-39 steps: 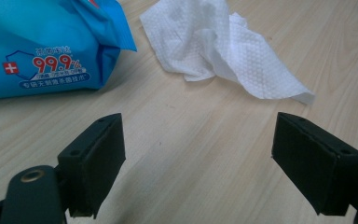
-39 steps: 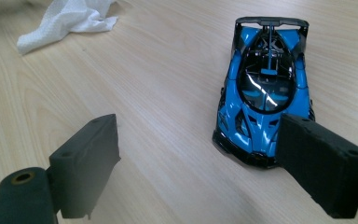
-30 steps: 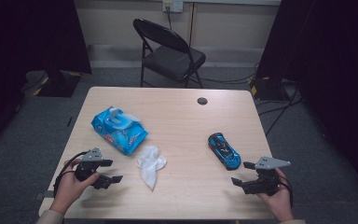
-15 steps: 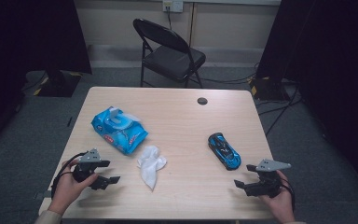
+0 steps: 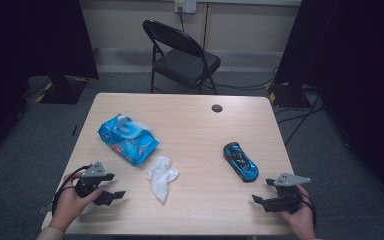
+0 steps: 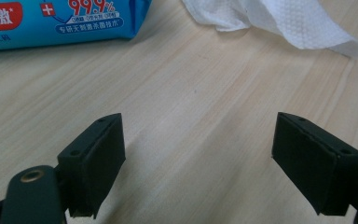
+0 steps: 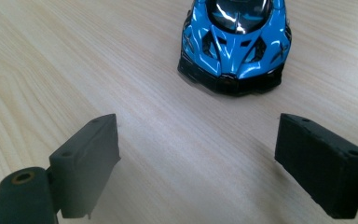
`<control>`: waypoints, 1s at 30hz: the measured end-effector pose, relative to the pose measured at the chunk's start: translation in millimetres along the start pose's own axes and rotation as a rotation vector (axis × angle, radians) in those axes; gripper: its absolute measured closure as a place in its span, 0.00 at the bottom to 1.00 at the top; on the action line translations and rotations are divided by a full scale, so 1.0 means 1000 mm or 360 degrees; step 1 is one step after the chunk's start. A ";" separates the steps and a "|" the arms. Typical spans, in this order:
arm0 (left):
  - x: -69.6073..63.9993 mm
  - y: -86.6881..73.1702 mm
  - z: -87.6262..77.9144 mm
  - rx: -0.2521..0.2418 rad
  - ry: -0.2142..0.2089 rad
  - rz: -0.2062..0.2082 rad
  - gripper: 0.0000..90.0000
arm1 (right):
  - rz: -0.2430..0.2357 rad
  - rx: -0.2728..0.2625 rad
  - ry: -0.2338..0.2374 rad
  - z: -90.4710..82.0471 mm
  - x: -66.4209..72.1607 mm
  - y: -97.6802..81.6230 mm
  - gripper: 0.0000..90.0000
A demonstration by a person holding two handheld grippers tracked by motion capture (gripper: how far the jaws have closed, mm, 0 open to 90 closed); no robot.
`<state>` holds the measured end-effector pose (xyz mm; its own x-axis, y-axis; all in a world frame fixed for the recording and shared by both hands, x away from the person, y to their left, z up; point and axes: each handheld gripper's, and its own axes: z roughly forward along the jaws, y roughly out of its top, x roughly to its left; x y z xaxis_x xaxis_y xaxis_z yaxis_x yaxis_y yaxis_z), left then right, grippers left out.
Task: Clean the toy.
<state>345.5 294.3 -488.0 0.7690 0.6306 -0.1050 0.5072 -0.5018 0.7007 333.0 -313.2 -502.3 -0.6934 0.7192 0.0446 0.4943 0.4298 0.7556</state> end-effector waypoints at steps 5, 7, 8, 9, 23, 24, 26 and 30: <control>0.000 -0.002 0.000 0.0014 0.0002 0.0021 0.19 | 0.0015 0.0012 -0.0010 0.001 -0.002 -0.003 0.14; 0.000 -0.002 -0.001 0.0014 0.0008 0.0020 0.19 | 0.0016 -0.0008 -0.0025 0.000 -0.002 -0.003 0.15; 0.000 -0.002 -0.002 0.0016 0.0007 0.0021 0.19 | 0.0022 0.0001 -0.0024 0.000 -0.003 -0.004 0.15; 0.000 -0.002 -0.002 0.0016 0.0010 0.0028 0.19 | 0.0022 0.0015 -0.0030 0.000 -0.003 -0.004 0.15; 0.002 -0.008 -0.006 0.0041 0.0031 0.0046 0.19 | -0.0008 0.0064 -0.0074 0.002 -0.001 -0.003 0.14; 0.002 -0.008 -0.006 0.0040 0.0030 0.0042 0.19 | -0.0008 0.0064 -0.0073 0.002 -0.001 -0.003 0.14; 0.004 -0.010 -0.006 0.0043 0.0046 0.0058 0.19 | -0.0009 0.0065 -0.0073 0.003 -0.001 -0.003 0.13; 0.006 -0.013 -0.006 0.0050 0.0055 0.0063 0.19 | -0.0008 0.0065 -0.0072 0.003 -0.001 -0.003 0.13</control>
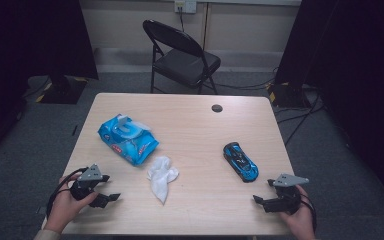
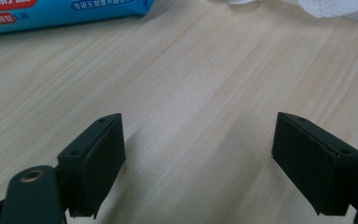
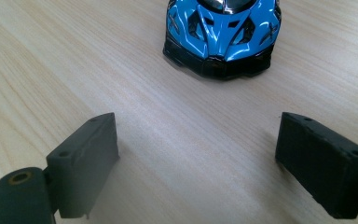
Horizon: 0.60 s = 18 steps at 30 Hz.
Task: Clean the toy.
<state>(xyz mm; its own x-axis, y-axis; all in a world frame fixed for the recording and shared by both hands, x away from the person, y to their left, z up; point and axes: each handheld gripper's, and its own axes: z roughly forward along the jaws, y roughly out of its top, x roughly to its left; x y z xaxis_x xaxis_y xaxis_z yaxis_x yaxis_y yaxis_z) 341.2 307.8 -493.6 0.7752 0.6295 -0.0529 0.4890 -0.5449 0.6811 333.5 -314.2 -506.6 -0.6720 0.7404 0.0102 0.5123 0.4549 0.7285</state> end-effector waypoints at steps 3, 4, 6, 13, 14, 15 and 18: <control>0.001 -0.002 0.002 0.0013 -0.0006 0.0005 0.19 | 0.0000 0.0000 0.0000 0.000 0.000 0.000 0.13; 0.001 -0.002 0.002 0.0013 -0.0006 0.0005 0.19 | 0.0000 0.0000 0.0000 0.000 0.000 0.000 0.13; 0.001 -0.002 0.003 0.0018 0.0000 0.0022 0.19 | 0.0000 0.0000 0.0000 0.000 0.000 0.000 0.13; 0.001 -0.003 0.004 0.0011 0.0015 0.0068 0.18 | 0.0000 0.0000 0.0000 0.000 0.000 0.000 0.13; 0.001 -0.003 0.004 0.0011 0.0015 0.0068 0.17 | 0.0000 0.0000 0.0000 0.000 0.000 0.000 0.13; 0.002 -0.004 0.004 -0.0004 0.0014 0.0071 0.16 | 0.0000 0.0000 0.0000 0.000 0.000 0.000 0.13; 0.004 -0.007 0.005 -0.0042 0.0008 0.0085 0.15 | 0.0000 0.0000 0.0000 0.000 0.000 0.000 0.13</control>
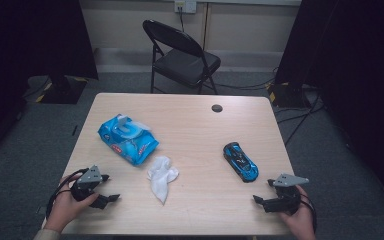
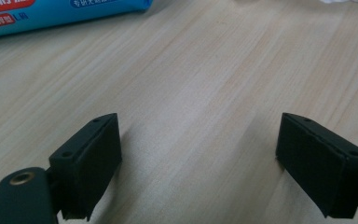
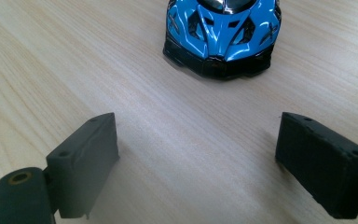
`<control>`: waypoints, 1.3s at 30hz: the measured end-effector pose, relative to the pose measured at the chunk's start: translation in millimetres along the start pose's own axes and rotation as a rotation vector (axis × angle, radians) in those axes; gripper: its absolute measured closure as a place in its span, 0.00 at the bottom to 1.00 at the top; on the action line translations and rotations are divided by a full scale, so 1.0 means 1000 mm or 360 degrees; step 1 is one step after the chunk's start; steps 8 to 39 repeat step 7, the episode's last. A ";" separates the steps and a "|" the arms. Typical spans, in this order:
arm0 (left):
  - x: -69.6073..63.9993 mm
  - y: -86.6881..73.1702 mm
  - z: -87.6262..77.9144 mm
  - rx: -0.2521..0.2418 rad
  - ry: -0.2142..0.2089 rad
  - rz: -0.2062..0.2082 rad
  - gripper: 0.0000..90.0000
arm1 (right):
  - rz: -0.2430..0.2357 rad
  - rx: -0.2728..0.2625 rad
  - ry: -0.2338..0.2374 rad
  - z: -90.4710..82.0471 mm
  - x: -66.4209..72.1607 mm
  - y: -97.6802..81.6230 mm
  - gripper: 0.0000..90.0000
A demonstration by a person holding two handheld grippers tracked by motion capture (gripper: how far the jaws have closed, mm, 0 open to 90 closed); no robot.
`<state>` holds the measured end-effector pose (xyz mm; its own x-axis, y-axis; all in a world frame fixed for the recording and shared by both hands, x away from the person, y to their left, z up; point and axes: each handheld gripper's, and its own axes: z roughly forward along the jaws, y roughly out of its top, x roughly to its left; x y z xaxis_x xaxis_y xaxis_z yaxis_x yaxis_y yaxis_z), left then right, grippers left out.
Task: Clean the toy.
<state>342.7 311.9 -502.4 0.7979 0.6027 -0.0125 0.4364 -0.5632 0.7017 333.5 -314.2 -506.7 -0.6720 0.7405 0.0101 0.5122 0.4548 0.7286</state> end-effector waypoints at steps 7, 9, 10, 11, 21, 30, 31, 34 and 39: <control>0.001 -0.003 0.003 -0.0047 -0.0007 0.0006 0.06 | 0.0000 0.0000 0.0000 0.000 0.000 0.000 0.13; 0.001 -0.003 0.003 -0.0047 -0.0007 0.0006 0.06 | 0.0000 0.0000 0.0000 0.000 0.000 0.000 0.13; 0.001 -0.003 0.003 -0.0047 -0.0007 0.0006 0.06 | 0.0000 0.0000 0.0000 0.000 0.000 0.000 0.13; 0.001 -0.003 0.003 -0.0047 -0.0007 0.0006 0.06 | 0.0000 0.0000 0.0000 0.000 0.000 0.000 0.13; 0.001 -0.003 0.003 -0.0047 -0.0007 0.0006 0.06 | 0.0000 0.0000 0.0000 0.000 0.000 0.000 0.13; 0.001 -0.003 0.003 -0.0047 -0.0007 0.0006 0.06 | 0.0000 0.0000 0.0000 0.000 0.000 0.000 0.13; 0.001 -0.003 0.003 -0.0047 -0.0007 0.0006 0.06 | 0.0000 0.0000 0.0000 0.000 0.000 0.000 0.13; 0.001 -0.003 0.003 -0.0047 -0.0007 0.0006 0.06 | 0.0000 0.0000 0.0000 0.000 0.000 0.000 0.13; 0.001 -0.003 0.003 -0.0047 -0.0007 0.0006 0.06 | 0.0000 0.0000 0.0000 0.000 0.000 0.000 0.13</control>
